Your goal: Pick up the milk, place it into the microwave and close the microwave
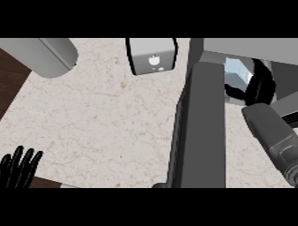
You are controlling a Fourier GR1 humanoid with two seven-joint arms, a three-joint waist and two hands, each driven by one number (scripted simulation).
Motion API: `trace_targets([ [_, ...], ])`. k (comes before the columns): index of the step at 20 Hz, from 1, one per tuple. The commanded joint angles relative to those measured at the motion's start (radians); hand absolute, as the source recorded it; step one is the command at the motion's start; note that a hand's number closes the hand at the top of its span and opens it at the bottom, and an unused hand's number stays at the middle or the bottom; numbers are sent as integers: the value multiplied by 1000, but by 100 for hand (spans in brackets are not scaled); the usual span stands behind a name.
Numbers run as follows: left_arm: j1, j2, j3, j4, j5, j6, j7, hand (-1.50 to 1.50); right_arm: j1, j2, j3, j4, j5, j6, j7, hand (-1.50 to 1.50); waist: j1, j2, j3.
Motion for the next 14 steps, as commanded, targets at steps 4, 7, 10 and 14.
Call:
trace_targets([
  [4,-21,-16,-7,44,-19,11,-10,-150,-69,67,61,8,60,131,-30,-150,-1,-5,7],
  [7,-15,-2,-8,29,-22,-7,-19,-150,-81,103,55,10,54,149,-20,-150,8,-7,8],
  [10,-32,-16,-5,28,-37,12,-34,-150,-83,112,60,9,59,212,-33,-150,-12,-12,7],
  [14,-25,-9,-1,19,-32,15,-16,-150,-75,140,18,-34,17,276,-62,-150,-33,-18,10],
])
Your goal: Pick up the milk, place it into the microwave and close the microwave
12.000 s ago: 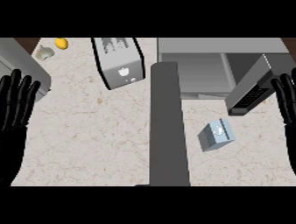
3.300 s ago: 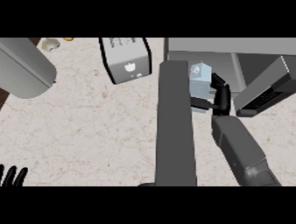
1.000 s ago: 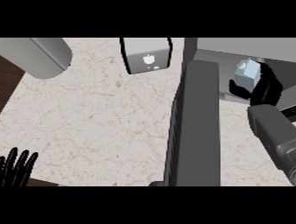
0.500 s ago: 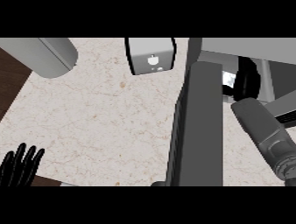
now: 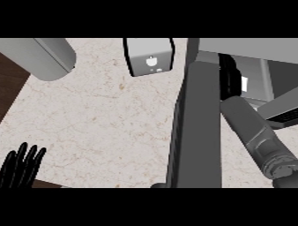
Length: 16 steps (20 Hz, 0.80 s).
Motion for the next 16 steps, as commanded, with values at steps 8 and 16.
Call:
trace_targets([
  [8,25,13,21,4,14,-22,-19,-150,93,60,-147,-129,-154,256,-188,-150,-65,-22,1],
  [16,98,1,7,-53,9,-30,-26,-150,191,69,-228,-132,-237,451,-326,-150,-81,-36,-1],
])
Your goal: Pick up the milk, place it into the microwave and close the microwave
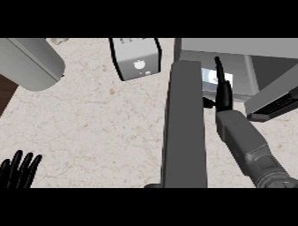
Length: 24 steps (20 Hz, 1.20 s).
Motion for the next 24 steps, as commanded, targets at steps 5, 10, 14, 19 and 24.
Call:
trace_targets([
  [5,60,-19,-6,12,-35,-7,-39,-150,130,25,-40,12,-37,152,-172,-150,-40,-21,-4],
  [10,41,-68,-48,-16,-63,41,2,-150,155,46,-46,4,-37,177,-221,-150,-61,-28,-5],
  [14,121,-24,-13,-32,-36,-24,-15,-150,240,69,-46,-16,-48,276,-288,-150,-72,-36,-6],
  [19,78,-19,-46,-10,-107,-22,4,-150,271,42,-7,-41,-20,367,-252,-150,-86,-41,-7],
  [24,72,-61,-91,-43,-140,23,53,-150,424,32,17,-145,-25,394,-284,-150,-99,-45,-7],
])
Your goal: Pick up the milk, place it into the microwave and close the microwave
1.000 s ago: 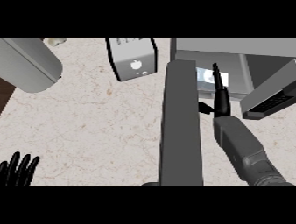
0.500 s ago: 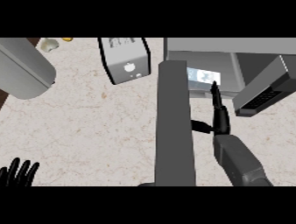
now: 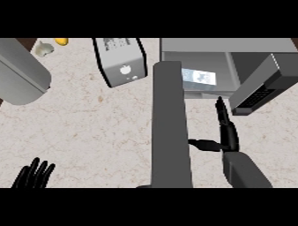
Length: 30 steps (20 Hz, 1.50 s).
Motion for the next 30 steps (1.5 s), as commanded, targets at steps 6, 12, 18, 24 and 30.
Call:
trace_targets([
  [6,-89,13,-52,81,-23,-43,48,-150,256,-68,18,-203,-34,122,-66,-150,-25,-6,-2],
  [12,-180,-8,-186,151,-186,-38,53,-150,394,-118,21,-351,-60,160,-44,150,-27,-5,-2],
  [18,-230,-12,-246,164,-314,14,38,150,526,-167,-24,-514,-150,222,31,-150,-17,-3,-1],
  [24,-409,-58,-277,345,-321,154,62,150,609,-216,-58,-552,-202,313,6,-150,-15,-1,-1],
  [30,-551,-59,-377,566,-399,316,-43,150,584,-315,-103,-497,-235,390,44,-150,-16,0,-1],
])
